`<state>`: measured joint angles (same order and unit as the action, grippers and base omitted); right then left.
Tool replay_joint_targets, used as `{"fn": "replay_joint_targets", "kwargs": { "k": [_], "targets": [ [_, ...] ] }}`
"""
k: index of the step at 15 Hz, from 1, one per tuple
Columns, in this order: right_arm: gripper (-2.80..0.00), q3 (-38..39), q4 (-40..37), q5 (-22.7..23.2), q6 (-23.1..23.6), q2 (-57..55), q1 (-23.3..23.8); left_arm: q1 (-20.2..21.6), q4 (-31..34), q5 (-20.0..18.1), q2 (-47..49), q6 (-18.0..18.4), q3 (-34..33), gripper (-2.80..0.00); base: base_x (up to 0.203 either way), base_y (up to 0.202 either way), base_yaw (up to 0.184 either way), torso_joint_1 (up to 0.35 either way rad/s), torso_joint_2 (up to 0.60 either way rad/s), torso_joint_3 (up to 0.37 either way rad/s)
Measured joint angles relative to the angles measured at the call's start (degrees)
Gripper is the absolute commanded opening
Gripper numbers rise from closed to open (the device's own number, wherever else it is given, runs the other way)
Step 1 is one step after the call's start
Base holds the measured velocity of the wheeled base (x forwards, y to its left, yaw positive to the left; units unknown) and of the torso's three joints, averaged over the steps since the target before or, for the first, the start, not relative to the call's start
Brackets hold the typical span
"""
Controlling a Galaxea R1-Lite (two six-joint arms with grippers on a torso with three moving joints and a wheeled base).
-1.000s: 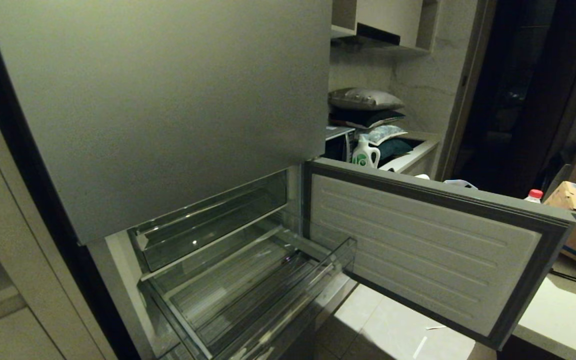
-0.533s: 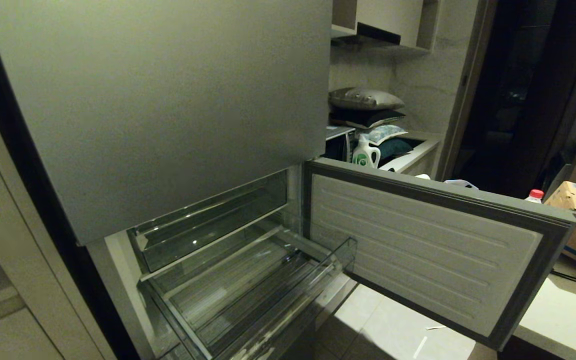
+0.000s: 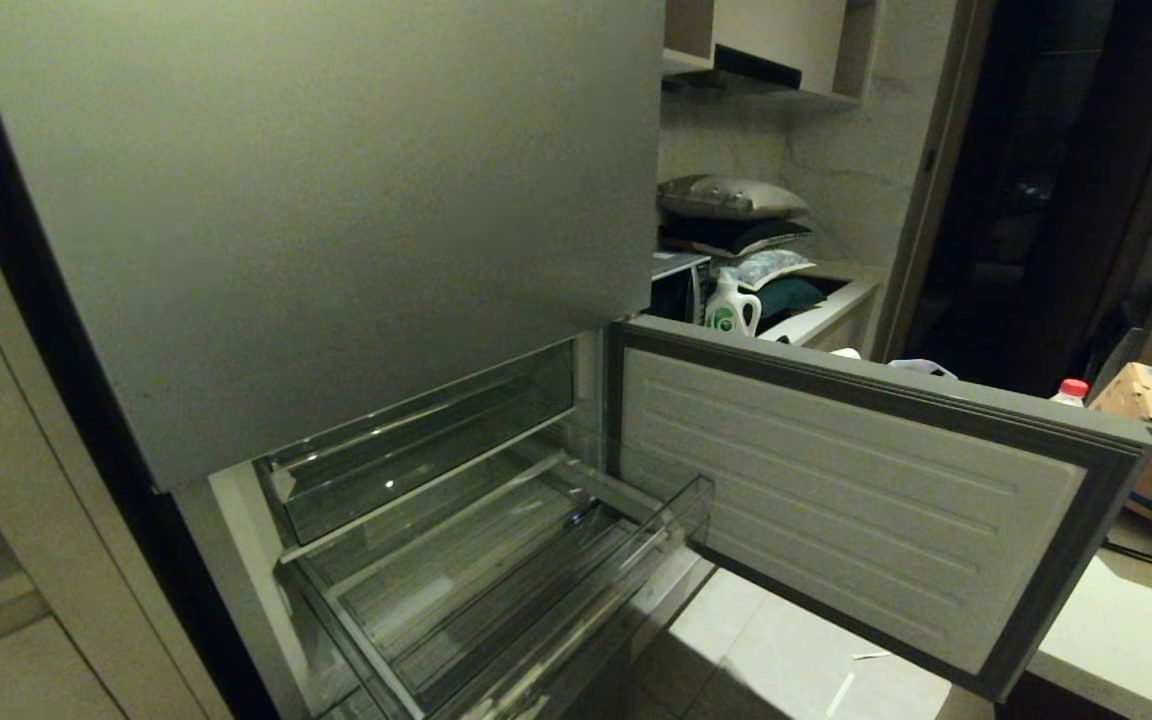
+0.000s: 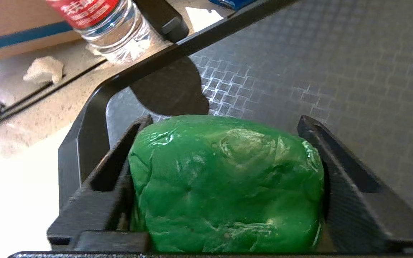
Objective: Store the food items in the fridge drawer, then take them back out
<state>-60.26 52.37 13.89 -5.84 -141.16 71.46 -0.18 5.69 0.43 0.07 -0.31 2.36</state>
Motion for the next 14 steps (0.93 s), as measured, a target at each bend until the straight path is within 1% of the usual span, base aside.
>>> {"fn": "replay_joint_targets", "kwargs": {
  "k": [6,10,14],
  "targets": [
    [0.00,-0.4,-0.3,0.0,-0.9,0.6,0.2,0.0,0.0,0.0,0.0,0.0,0.0,-2.80,0.000,0.000,0.000,0.000,0.00,0.000],
    [0.00,-0.1,-0.3,0.0,-0.6,0.7,0.3,0.0,0.0,0.0,0.0,0.0,0.0,-2.80,0.000,0.000,0.000,0.000,0.00,0.000],
    [0.00,-0.4,-0.3,-0.8,-0.9,0.7,0.3,0.0,0.0,0.0,0.0,0.0,0.0,-2.80,0.000,0.000,0.000,0.000,0.00,0.000]
  ]
}}
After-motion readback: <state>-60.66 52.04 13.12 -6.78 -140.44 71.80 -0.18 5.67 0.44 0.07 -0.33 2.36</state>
